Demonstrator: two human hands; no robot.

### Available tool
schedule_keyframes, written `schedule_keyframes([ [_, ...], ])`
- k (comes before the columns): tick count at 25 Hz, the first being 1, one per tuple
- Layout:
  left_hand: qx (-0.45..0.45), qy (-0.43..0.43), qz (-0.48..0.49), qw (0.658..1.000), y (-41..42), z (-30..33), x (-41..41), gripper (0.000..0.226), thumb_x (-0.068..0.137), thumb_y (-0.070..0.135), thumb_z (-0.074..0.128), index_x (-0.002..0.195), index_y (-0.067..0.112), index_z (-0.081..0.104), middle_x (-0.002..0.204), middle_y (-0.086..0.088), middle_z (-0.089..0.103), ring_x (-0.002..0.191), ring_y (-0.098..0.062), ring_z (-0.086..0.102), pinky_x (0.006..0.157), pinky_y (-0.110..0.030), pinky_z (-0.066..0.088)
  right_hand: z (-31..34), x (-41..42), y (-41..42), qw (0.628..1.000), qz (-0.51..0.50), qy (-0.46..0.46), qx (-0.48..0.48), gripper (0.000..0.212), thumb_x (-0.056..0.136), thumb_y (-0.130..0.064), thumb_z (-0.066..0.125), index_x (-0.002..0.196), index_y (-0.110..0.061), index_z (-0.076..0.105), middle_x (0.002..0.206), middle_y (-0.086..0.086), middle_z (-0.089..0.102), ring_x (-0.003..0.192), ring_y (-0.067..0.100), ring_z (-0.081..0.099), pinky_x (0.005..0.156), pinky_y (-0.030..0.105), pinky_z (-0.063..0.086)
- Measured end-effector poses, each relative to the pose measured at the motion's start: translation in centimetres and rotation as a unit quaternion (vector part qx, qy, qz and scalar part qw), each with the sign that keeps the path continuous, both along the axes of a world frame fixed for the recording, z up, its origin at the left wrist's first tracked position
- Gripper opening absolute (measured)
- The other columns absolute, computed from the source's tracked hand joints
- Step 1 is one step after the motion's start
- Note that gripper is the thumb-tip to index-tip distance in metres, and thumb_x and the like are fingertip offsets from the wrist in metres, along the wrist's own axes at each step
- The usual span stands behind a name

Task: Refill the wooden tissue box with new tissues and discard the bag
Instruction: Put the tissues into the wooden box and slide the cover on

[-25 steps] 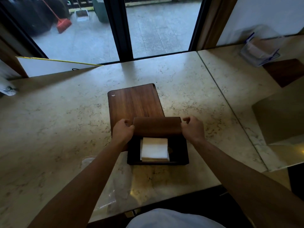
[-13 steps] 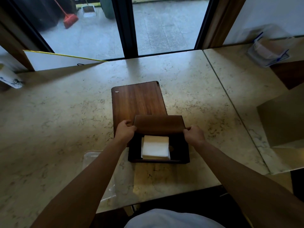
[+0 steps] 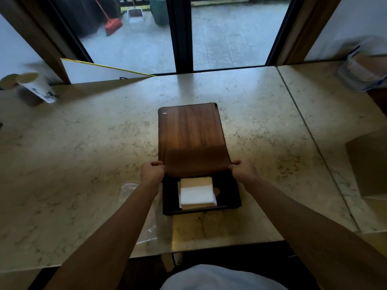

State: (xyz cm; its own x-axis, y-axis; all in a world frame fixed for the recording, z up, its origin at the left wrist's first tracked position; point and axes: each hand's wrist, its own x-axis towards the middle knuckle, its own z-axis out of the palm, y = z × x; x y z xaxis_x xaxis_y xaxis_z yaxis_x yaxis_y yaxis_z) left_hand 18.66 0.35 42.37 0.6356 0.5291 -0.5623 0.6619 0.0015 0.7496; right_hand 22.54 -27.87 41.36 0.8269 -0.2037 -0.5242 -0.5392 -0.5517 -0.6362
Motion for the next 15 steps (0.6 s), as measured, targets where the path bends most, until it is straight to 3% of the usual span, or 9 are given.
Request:
schedule_keyframes([
  [5, -0.005, -0.028, 0.030, 0.999, 0.0, 0.5, -0.7, 0.017, 0.084, -0.001, 0.072, 0.086, 0.015, 0.065, 0.095, -0.013, 0.072, 0.087, -0.024, 0.069, 0.062, -0.029, 0.055, -0.4, 0.2, -0.4, 0.997, -0.040, 0.016, 0.056, 0.026, 0.092, -0.008, 0.066, 0.117, -0.003, 0.070, 0.112, 0.016, 0.072, 0.105, 0.032, 0.068, 0.095, 0.050, 0.056],
  [8, -0.017, -0.054, 0.033, 0.998, 0.2, 1.1, -1.1, 0.018, 0.084, -0.001, 0.073, 0.084, 0.016, 0.065, 0.088, -0.008, 0.071, 0.079, -0.018, 0.069, 0.056, -0.024, 0.054, -0.2, 0.1, -0.5, 0.996, -0.059, 0.004, 0.073, 0.021, 0.091, -0.007, 0.068, 0.111, -0.006, 0.071, 0.101, 0.011, 0.072, 0.093, 0.026, 0.070, 0.076, 0.041, 0.060],
  [10, -0.025, -0.069, 0.027, 0.997, 0.4, 1.4, -1.2, 0.020, 0.086, -0.002, 0.071, 0.092, 0.017, 0.067, 0.085, -0.003, 0.070, 0.075, -0.014, 0.068, 0.051, -0.019, 0.053, 0.1, -0.1, -0.6, 0.993, -0.070, 0.002, 0.095, 0.018, 0.091, -0.005, 0.067, 0.108, -0.010, 0.069, 0.094, 0.005, 0.070, 0.081, 0.017, 0.066, 0.058, 0.028, 0.051],
  [12, -0.032, -0.077, 0.016, 0.996, 0.5, 1.8, -1.2, 0.025, 0.088, -0.003, 0.068, 0.104, 0.017, 0.070, 0.088, -0.002, 0.070, 0.079, -0.014, 0.069, 0.058, -0.021, 0.056, 0.3, -0.4, -0.8, 0.990, -0.070, -0.005, 0.122, 0.016, 0.091, -0.003, 0.066, 0.105, -0.012, 0.067, 0.092, 0.003, 0.068, 0.078, 0.013, 0.064, 0.056, 0.023, 0.046],
  [15, -0.025, -0.091, -0.009, 0.996, 0.9, 1.9, -1.4, 0.021, 0.091, 0.000, 0.062, 0.106, 0.009, 0.074, 0.085, -0.007, 0.074, 0.075, -0.019, 0.069, 0.062, -0.025, 0.058, 0.6, -1.1, -1.1, 0.986, -0.071, -0.022, 0.152, 0.014, 0.091, -0.004, 0.064, 0.102, -0.013, 0.068, 0.090, 0.004, 0.068, 0.077, 0.015, 0.064, 0.058, 0.025, 0.047],
])
